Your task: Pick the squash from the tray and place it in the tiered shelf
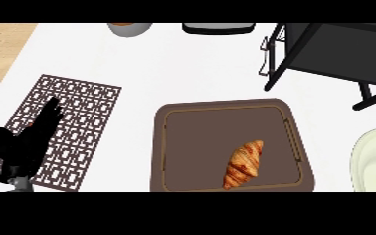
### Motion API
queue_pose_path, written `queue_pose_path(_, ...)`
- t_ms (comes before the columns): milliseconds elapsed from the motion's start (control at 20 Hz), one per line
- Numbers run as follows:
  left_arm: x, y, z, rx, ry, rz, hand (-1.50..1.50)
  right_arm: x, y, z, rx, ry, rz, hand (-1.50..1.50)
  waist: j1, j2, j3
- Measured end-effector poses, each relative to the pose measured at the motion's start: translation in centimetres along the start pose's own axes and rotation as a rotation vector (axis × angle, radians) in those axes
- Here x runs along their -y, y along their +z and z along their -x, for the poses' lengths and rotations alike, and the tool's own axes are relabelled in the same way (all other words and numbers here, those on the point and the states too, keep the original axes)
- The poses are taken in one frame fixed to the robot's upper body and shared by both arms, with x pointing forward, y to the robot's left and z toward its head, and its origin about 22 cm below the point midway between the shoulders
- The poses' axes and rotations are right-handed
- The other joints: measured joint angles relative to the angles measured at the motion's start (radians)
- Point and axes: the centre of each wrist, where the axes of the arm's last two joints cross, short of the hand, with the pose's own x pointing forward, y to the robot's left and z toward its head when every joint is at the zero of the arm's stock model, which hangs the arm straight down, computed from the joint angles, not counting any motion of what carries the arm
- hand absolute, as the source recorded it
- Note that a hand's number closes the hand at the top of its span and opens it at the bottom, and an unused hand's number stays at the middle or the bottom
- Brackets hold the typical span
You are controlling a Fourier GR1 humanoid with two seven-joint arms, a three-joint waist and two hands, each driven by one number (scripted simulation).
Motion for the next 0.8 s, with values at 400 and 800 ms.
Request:
queue_pose_path(400, -0.5, 0.5, 0.0, 0.005, 0.004, -0.006, 0.00, 12.9, 4.4, -0.1, -0.039, -0.053, 0.112, -1.50, -0.008, 0.000, 0.001)
queue_pose_path(800, -0.9, 0.8, 0.4, -0.013, 0.012, -0.023, 0.00, 24.2, 11.1, 0.5, -0.089, 0.005, 0.097, -1.50, -0.025, 0.000, 0.003)
